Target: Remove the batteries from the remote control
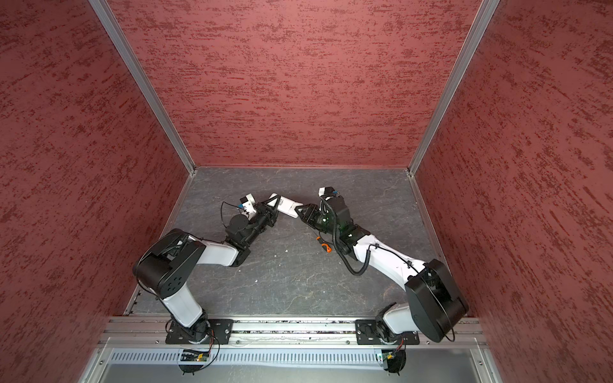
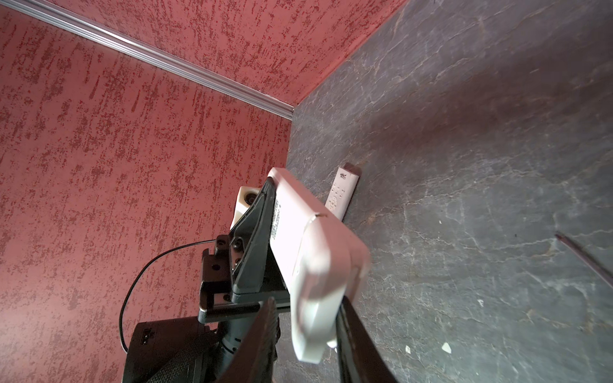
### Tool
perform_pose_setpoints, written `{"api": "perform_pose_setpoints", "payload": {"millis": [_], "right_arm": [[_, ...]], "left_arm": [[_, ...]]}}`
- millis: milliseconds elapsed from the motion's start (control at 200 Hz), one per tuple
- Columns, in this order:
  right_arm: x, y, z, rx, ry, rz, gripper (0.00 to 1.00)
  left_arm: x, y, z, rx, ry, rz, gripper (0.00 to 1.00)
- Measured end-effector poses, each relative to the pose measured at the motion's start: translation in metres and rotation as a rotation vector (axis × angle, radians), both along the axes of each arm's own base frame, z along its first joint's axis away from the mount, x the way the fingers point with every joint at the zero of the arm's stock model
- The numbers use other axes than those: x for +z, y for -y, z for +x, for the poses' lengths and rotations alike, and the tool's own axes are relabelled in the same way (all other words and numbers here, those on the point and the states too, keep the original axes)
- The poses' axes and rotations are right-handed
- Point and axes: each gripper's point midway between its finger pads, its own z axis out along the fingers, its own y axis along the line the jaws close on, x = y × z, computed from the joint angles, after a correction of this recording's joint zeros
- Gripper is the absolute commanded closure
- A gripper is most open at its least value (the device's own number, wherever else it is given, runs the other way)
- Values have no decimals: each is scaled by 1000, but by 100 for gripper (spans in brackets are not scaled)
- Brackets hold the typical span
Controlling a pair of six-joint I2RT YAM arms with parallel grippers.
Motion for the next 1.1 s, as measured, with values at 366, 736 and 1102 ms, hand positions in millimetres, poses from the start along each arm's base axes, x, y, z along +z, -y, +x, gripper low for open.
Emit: {"api": "perform_pose_setpoints", "payload": {"millis": [366,736,1102], "right_arm": [[-1,0,0,0,-3,0,74],[-1,0,0,0,-5,1,69],[-1,0,0,0,-5,1,71]], "left_arm": [[2,0,0,7,10,1,100],[5,1,-1,12,38,24,100],[6,1,-1,17,49,35,100]]}}
